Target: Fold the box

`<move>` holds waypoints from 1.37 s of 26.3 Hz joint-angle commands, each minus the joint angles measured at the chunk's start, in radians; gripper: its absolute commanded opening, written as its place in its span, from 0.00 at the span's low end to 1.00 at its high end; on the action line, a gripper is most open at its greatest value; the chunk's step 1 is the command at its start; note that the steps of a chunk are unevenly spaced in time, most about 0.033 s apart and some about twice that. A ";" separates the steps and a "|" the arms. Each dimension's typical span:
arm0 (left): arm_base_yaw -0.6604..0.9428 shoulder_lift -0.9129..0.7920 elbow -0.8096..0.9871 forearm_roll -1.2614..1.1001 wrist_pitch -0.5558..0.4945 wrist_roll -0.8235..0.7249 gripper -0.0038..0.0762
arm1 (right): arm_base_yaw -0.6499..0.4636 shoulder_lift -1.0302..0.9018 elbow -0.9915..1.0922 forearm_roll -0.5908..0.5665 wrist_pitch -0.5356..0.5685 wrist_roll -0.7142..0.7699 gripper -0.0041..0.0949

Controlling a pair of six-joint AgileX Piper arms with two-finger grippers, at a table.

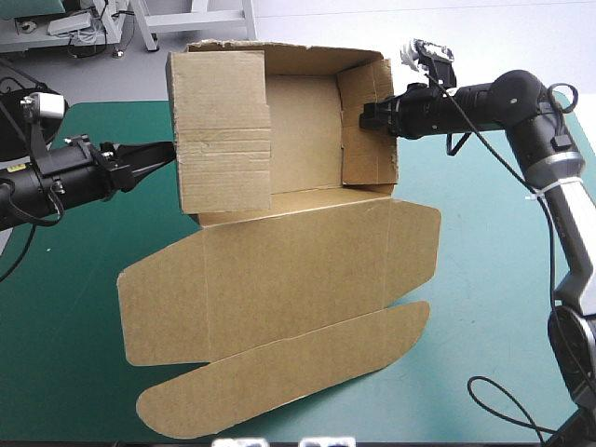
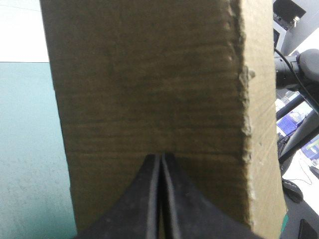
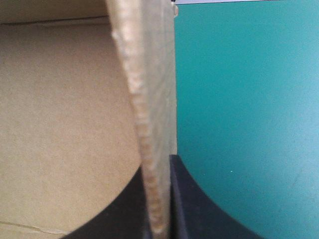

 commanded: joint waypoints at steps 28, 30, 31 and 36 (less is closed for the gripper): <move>-0.046 -0.019 -0.025 0.381 -0.077 -0.127 0.60 | 0.300 -0.044 -0.026 -0.230 -0.201 0.196 0.03; -0.046 -0.011 -0.025 0.451 -0.107 -0.165 0.56 | 0.319 -0.044 -0.027 -0.243 -0.200 0.203 0.03; -0.046 -0.009 -0.025 0.481 -0.118 -0.179 0.54 | 0.328 -0.044 -0.027 -0.243 -0.200 0.203 0.03; -0.046 0.009 -0.025 0.536 -0.181 -0.202 0.31 | 0.355 -0.044 -0.027 -0.254 -0.177 0.203 0.03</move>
